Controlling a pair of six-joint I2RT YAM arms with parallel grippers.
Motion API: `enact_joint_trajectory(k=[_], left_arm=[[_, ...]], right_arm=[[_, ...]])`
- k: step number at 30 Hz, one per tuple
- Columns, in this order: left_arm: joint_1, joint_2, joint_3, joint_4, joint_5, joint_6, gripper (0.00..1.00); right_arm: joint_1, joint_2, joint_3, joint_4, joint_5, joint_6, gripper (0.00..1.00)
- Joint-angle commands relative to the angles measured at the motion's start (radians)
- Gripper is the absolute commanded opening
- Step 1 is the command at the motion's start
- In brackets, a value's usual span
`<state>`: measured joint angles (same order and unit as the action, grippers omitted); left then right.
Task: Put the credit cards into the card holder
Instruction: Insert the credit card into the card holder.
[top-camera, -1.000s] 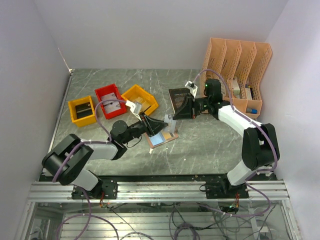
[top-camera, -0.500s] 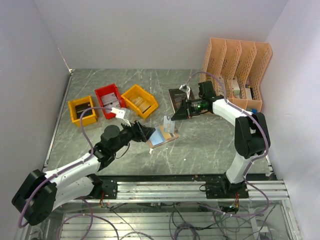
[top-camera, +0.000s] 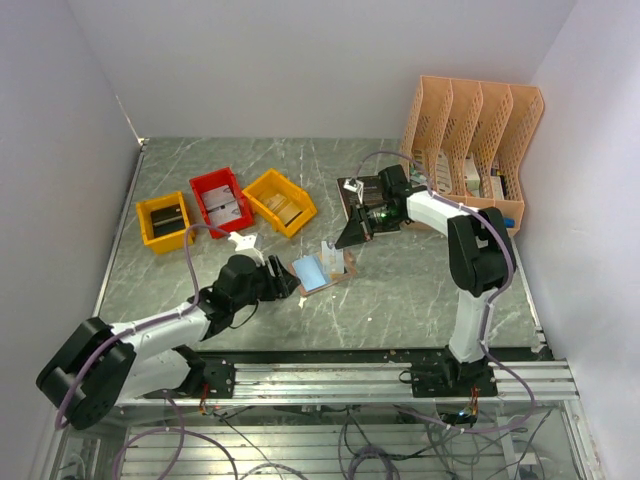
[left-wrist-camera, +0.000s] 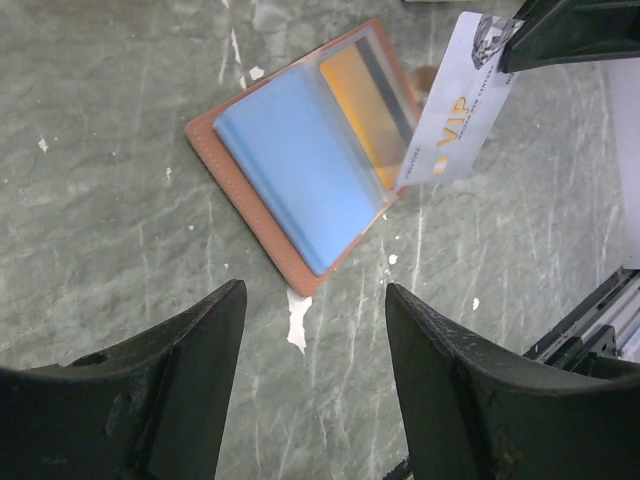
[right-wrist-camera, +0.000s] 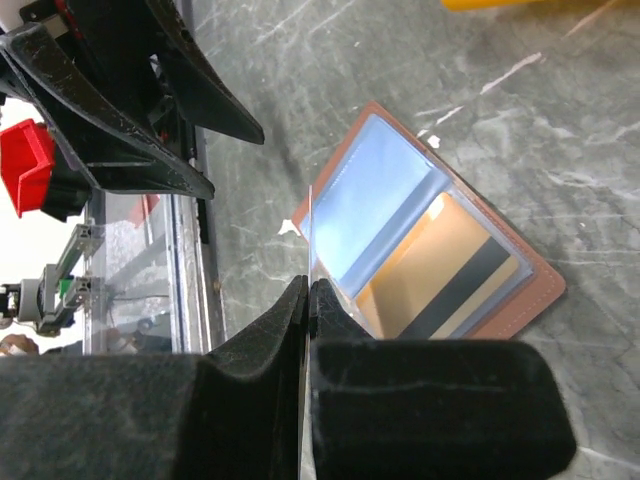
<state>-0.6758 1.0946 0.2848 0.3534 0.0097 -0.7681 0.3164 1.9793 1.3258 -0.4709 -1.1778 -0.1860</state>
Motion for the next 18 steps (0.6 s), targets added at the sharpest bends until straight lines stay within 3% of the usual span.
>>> enact_joint_trajectory(k=[1, 10, 18], left_arm=[[0.005, 0.042, 0.035, 0.016, -0.029, -0.035, 0.67], [0.005, 0.167, 0.116, -0.03, -0.014, -0.004, 0.57], [0.005, 0.257, 0.169, -0.063, -0.019, 0.019, 0.56]], right_arm=[[0.005, 0.063, 0.059, -0.07, -0.001, -0.035, 0.0], [0.009, 0.136, 0.103, -0.089, 0.02, -0.018, 0.0], [0.008, 0.176, 0.124, -0.119, 0.007, -0.033, 0.0]])
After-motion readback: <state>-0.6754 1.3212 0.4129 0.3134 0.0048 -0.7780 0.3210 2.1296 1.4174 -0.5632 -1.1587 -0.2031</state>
